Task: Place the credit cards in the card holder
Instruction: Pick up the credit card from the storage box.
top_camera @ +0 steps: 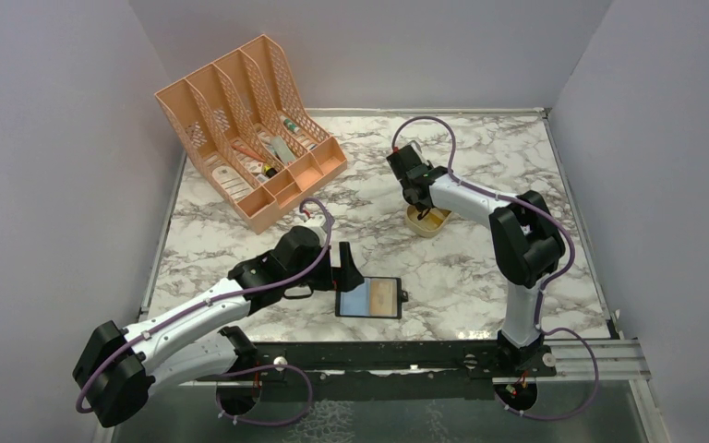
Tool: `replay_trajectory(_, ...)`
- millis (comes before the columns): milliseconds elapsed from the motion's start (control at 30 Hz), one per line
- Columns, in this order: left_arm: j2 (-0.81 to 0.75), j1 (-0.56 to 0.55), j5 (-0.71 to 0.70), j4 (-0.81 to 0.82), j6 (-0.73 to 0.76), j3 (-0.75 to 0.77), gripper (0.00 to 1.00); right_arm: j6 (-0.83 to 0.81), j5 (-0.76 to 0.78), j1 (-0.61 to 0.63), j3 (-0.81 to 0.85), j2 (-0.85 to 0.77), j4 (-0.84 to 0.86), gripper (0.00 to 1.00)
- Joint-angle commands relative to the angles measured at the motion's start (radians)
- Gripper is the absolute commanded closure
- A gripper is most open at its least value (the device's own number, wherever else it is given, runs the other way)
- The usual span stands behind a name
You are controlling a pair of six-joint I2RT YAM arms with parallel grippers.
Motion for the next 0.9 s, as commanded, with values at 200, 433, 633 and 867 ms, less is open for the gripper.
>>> replay_trajectory(200, 0.025, 0.004, 0.015, 0.054, -0.014, -0.036, 0.01, 0.004, 0.031, -0.008, 0.032, -0.025, -0.006, 0.82)
replay_trajectory(433, 0.068, 0.007, -0.011, 0.046, -0.019, -0.053, 0.03, 0.042, -0.065, -0.007, 0.053, -0.06, -0.07, 0.94)
replay_trajectory(633, 0.099, 0.007, -0.034, 0.029, -0.027, -0.052, 0.1, 0.089, -0.213, -0.004, 0.058, -0.137, -0.144, 0.99)
replay_trajectory(867, 0.139, 0.006, -0.042, 0.023, -0.043, -0.055, 0.31, 0.173, -0.372, 0.01, 0.048, -0.261, -0.234, 0.99)
